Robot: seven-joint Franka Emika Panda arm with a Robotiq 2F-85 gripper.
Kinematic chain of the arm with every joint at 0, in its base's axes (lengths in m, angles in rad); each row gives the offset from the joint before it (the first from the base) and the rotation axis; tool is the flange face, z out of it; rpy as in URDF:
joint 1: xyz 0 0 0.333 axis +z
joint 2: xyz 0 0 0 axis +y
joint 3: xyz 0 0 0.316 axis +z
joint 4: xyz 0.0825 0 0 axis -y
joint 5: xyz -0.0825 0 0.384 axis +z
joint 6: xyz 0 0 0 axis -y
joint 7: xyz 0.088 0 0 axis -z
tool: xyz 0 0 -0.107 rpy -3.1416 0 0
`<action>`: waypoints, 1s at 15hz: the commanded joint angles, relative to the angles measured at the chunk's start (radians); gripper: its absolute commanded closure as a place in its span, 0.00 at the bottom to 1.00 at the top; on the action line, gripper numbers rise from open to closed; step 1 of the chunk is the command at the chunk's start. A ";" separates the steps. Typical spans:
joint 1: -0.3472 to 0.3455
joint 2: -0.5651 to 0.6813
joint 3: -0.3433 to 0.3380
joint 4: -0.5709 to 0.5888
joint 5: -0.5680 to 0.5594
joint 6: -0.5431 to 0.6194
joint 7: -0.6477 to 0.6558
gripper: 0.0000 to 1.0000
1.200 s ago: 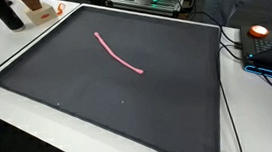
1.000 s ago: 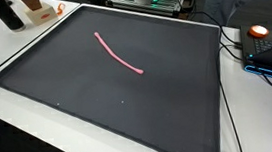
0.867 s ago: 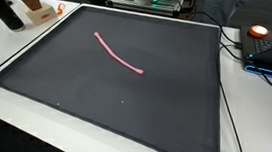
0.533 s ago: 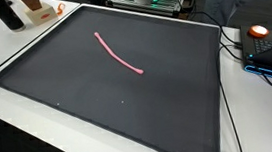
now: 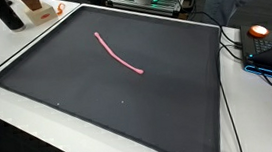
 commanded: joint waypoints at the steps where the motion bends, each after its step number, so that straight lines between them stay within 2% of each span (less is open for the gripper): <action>1: -0.001 0.000 0.003 0.000 -0.016 0.001 0.001 0.73; 2: 0.000 0.000 0.003 0.000 -0.017 0.001 0.001 0.82; 5: 0.000 -0.001 0.003 -0.001 -0.020 0.000 -0.003 1.00; 6: 0.001 -0.001 0.004 -0.001 -0.023 -0.001 -0.005 1.00; 7: 0.003 0.000 -0.001 0.002 -0.006 -0.003 0.000 0.93; 8: 0.003 0.000 -0.001 0.002 -0.008 -0.003 0.000 0.96; 15: 0.003 0.000 -0.001 0.002 -0.011 -0.003 0.000 0.96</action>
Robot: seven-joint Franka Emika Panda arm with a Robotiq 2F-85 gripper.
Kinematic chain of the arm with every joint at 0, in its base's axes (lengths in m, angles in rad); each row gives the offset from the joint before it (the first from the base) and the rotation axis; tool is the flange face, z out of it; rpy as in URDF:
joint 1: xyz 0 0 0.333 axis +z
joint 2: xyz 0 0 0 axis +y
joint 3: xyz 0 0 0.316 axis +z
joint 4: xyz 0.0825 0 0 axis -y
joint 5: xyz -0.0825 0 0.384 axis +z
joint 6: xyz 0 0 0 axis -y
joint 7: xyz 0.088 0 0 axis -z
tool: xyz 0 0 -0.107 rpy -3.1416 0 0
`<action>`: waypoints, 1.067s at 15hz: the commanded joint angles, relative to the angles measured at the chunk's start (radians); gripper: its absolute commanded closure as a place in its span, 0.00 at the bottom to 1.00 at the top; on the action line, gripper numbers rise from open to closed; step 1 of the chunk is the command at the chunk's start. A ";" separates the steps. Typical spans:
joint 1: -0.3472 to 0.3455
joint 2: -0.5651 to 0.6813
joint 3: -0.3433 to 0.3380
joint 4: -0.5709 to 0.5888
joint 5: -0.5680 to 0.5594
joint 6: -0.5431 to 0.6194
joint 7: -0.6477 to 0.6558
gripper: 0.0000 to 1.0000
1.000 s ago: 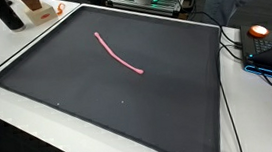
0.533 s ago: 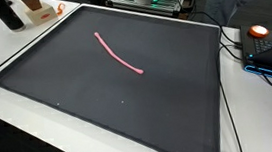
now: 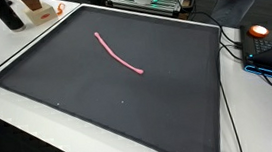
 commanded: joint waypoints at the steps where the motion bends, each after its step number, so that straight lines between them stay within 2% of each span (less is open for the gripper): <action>1: 0.003 0.000 -0.002 0.002 -0.001 -0.003 0.001 0.96; 15: 0.003 0.000 -0.002 0.002 -0.001 -0.003 0.001 0.96; 16: 0.003 0.000 -0.002 0.002 -0.001 -0.003 0.001 0.99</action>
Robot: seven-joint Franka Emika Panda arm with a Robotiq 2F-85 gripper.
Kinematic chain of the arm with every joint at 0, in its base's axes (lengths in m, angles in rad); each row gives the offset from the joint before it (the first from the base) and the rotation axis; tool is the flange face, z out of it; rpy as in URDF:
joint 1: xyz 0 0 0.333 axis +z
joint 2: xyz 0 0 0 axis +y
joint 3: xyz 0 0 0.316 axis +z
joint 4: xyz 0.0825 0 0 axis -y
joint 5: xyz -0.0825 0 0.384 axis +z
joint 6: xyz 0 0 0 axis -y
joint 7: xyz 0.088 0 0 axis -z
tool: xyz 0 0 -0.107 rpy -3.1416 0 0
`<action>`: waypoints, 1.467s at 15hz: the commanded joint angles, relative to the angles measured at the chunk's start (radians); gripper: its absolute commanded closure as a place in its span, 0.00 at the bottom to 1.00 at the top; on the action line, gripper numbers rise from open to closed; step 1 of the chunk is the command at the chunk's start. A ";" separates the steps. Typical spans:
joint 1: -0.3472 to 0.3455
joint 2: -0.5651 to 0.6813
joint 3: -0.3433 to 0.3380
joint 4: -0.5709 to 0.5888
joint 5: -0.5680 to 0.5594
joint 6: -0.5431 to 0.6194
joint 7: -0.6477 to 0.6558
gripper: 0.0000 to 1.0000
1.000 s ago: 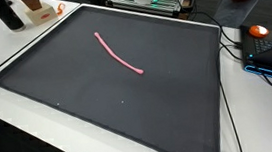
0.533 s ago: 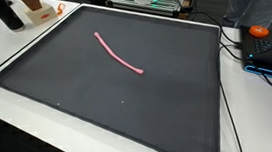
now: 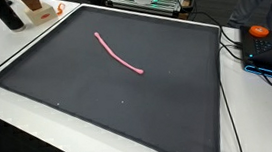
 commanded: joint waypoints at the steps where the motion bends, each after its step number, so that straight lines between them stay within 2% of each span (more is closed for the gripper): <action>1: 0.008 0.035 0.022 0.024 0.000 0.009 0.035 0.99; 4: 0.028 0.135 0.094 0.086 0.007 0.050 0.128 0.99; 8: 0.044 0.315 0.205 0.207 -0.051 0.092 0.276 0.99; 12: 0.054 0.526 0.272 0.373 -0.222 0.065 0.433 0.99; 16: 0.119 0.721 0.256 0.541 -0.376 -0.018 0.460 0.99; 22: 0.227 0.936 0.212 0.734 -0.438 -0.130 0.329 0.99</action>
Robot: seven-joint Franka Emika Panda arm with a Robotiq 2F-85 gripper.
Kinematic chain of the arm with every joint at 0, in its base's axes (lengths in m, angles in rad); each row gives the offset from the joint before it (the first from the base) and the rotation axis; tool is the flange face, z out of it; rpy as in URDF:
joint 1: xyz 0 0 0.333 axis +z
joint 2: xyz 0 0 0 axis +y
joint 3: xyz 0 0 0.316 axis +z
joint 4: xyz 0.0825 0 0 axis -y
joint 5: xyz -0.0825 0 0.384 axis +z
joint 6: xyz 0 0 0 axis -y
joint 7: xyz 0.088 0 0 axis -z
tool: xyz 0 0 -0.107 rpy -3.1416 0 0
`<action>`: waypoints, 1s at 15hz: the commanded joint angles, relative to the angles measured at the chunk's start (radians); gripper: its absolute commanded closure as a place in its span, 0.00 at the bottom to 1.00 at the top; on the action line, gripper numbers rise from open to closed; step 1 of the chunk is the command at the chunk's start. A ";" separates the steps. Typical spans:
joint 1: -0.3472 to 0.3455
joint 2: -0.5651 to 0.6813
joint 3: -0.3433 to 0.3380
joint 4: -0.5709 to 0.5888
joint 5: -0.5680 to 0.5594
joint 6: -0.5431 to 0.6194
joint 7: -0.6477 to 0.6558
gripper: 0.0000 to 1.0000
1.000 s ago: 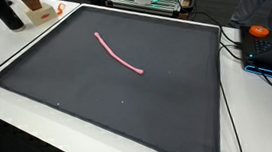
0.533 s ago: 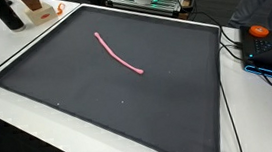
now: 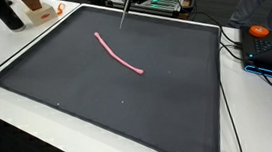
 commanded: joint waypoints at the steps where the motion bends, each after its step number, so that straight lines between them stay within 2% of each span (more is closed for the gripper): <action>1: 0.074 0.128 -0.042 0.131 -0.034 -0.080 -0.080 0.99; 7: 0.128 0.248 -0.076 0.223 -0.016 -0.072 -0.175 0.99; 15: 0.158 0.356 -0.094 0.305 -0.007 -0.036 -0.256 0.99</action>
